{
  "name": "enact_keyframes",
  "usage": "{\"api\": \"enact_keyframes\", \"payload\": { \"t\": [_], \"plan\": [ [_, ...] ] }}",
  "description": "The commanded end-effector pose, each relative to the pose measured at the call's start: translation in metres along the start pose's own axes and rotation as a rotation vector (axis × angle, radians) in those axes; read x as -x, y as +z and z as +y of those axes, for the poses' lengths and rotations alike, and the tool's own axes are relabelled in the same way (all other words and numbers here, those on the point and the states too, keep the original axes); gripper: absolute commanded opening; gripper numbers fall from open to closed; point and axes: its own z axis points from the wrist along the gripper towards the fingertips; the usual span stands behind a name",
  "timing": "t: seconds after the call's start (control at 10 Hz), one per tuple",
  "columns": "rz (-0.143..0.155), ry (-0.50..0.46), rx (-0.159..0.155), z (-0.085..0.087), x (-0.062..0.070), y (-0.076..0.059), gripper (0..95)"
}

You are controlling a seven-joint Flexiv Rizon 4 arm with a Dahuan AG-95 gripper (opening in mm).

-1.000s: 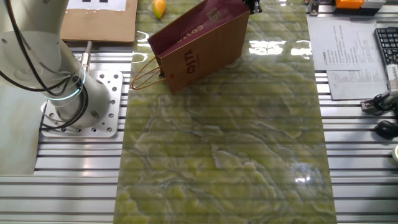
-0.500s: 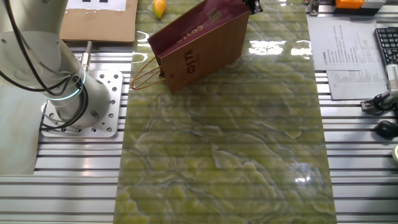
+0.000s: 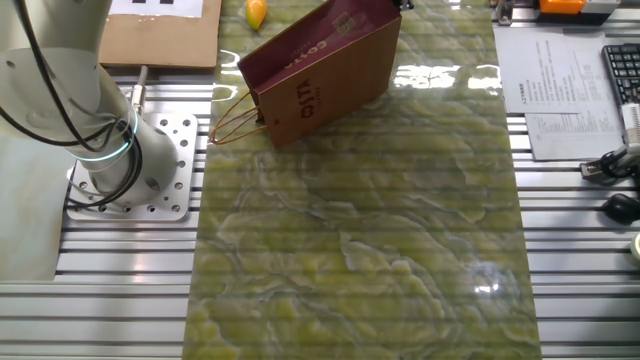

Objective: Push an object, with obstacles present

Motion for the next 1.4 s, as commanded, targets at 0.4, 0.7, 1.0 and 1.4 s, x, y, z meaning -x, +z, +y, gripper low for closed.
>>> {"api": "enact_keyframes", "payload": {
  "t": [0.4,0.7,1.0,1.4],
  "plan": [
    [-0.021,0.007,-0.008,0.0,0.0,0.0,0.0],
    [-0.03,0.001,0.005,0.0,0.0,0.0,0.0],
    [-0.04,0.015,0.037,0.004,0.0,0.001,0.0],
    [-0.022,0.015,0.05,0.013,-0.015,0.002,0.0]
  ]
}}
